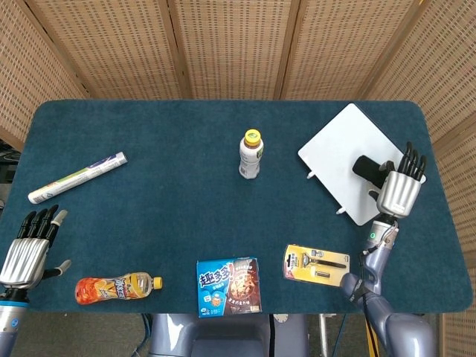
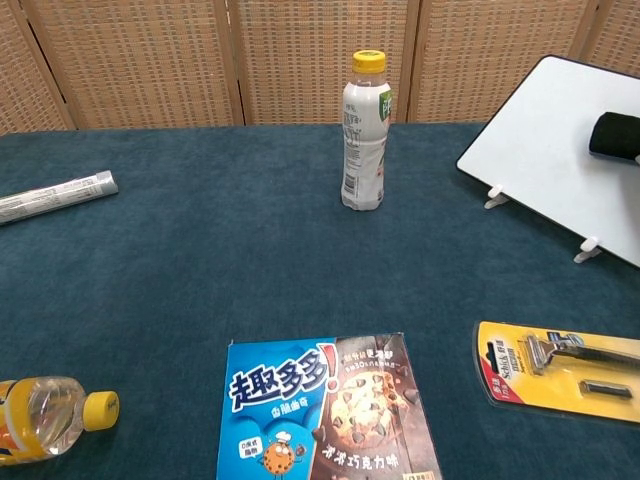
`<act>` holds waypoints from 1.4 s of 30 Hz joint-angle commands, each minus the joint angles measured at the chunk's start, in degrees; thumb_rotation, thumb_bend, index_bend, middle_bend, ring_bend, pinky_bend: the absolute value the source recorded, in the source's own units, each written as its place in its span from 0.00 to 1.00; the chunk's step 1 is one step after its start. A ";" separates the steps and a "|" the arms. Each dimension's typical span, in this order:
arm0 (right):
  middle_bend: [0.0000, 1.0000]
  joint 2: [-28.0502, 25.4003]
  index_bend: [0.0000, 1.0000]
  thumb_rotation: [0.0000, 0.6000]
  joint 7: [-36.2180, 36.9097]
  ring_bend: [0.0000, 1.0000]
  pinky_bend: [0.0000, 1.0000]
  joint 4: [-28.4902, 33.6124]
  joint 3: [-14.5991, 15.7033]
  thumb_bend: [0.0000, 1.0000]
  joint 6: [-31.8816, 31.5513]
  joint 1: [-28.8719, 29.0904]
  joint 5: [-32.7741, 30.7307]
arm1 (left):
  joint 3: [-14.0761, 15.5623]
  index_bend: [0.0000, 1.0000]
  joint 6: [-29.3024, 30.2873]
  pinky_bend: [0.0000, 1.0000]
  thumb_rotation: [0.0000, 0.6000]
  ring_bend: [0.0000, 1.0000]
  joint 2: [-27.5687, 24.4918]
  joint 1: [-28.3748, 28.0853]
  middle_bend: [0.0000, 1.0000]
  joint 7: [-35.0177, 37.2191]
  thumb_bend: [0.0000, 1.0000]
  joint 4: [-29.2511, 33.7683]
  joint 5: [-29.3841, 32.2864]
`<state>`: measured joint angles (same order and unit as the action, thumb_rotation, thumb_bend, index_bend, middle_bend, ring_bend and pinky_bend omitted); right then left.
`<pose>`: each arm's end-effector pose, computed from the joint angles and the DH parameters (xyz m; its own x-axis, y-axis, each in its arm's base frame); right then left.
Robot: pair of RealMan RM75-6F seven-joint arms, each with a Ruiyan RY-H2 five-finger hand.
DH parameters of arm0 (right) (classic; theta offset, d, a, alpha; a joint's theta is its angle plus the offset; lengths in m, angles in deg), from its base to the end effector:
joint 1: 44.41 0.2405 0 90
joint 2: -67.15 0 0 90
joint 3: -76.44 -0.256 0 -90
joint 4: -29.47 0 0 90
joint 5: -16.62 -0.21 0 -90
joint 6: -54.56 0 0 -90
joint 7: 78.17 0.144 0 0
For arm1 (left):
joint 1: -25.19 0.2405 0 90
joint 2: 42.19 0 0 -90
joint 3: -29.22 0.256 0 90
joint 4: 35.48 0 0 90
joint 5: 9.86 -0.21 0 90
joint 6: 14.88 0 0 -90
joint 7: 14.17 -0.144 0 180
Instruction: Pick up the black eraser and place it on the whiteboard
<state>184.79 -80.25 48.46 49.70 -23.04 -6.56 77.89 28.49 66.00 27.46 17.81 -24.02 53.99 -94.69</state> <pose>-0.2978 -0.3792 0.0436 0.4759 0.3566 0.8040 -0.8673 0.3424 0.3614 -0.3130 0.1863 0.1183 0.5098 0.0939 0.8552 0.8603 -0.0468 -0.5077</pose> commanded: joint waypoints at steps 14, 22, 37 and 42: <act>0.00 -0.26 0.11 1.00 0.56 0.00 0.00 0.78 -0.39 0.16 0.47 -0.59 0.30 | -0.05 0.00 0.18 0.00 1.00 0.00 -0.19 0.17 0.00 -0.28 0.18 0.44 0.32; 0.00 -0.81 0.02 1.00 1.57 0.00 0.00 2.55 -0.08 0.13 -1.23 -1.37 1.21 | -0.07 0.00 0.42 0.00 1.00 0.00 -0.18 0.25 0.00 -0.21 0.18 0.47 0.20; 0.00 -17.92 0.00 1.00 5.45 0.00 0.00 38.43 11.26 0.05 -13.89 -14.08 13.40 | 0.11 0.00 1.81 0.00 1.00 0.00 -0.48 0.67 0.00 0.31 0.16 0.92 -1.00; 0.00 -28.02 0.00 1.00 1.85 0.00 0.00 53.35 15.44 0.00 -16.90 -19.77 16.81 | 0.40 0.00 3.06 0.00 1.00 0.00 -0.63 1.06 0.00 0.80 0.12 1.49 -2.34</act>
<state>166.97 -75.69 88.75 59.73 -36.04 -19.72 89.91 28.83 68.95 26.88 18.79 -23.30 55.39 -96.92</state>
